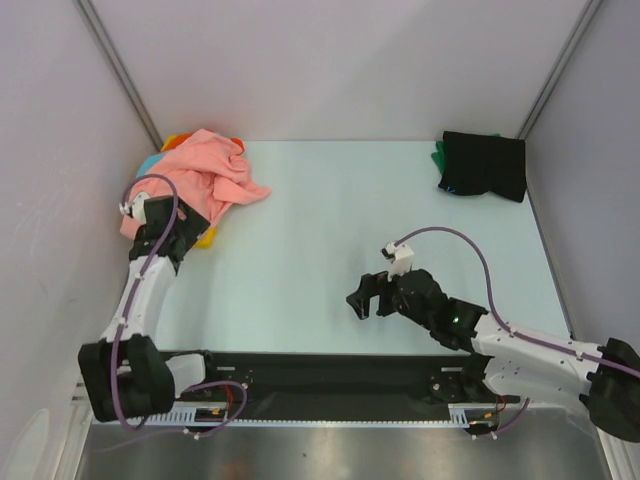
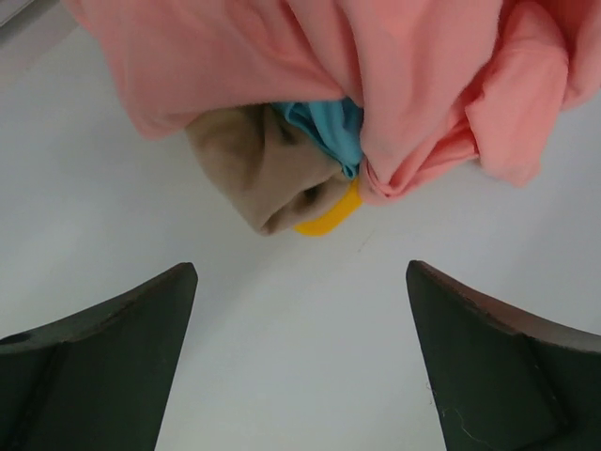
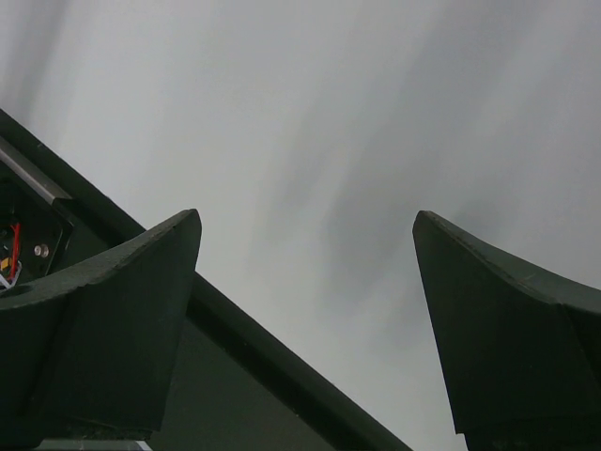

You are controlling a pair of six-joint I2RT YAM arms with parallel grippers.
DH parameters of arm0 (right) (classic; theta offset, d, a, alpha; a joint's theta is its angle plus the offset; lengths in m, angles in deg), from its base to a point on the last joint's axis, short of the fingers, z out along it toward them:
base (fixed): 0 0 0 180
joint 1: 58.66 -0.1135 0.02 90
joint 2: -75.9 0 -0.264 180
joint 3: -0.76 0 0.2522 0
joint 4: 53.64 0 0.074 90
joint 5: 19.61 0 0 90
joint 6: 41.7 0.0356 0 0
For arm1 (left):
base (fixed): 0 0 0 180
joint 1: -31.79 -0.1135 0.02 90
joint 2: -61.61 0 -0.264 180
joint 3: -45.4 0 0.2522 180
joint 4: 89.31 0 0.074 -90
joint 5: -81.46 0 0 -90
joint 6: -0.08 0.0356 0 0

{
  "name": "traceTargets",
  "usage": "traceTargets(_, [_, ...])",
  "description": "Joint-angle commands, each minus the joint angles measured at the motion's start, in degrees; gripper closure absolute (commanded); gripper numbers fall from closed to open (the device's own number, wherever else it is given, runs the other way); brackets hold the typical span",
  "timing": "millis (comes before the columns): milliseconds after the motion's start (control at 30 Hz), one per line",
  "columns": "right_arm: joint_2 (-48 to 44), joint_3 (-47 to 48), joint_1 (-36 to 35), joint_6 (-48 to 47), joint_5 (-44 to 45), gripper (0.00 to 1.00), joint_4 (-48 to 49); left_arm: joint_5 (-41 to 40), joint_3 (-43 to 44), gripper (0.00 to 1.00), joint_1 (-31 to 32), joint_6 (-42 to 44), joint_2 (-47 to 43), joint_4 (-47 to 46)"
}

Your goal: Fold and stack the t-shirts

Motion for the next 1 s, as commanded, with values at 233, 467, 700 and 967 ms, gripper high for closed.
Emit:
traceTargets(233, [-8.77,-2.36,-0.08,0.01,3.23,0.0,-7.24,-1.07,5.97,0.05,-3.96,-8.25,21.65,-11.13])
traceTargets(467, [-11.5,-1.92,0.09,-0.69,5.16,0.0,-11.91,2.09,8.88,0.63,-3.96,-7.64,31.86,-14.29])
traceTargets(700, [-11.24,-1.57,0.8,-0.52,4.9,0.0,-11.47,2.98,13.0,1.0,0.86,3.42,36.17,-14.47])
traceTargets(967, [-10.27,-0.25,0.88,-0.78,5.07,0.0,-12.88,1.56,18.71,1.0,11.68,11.94,38.8,-14.91])
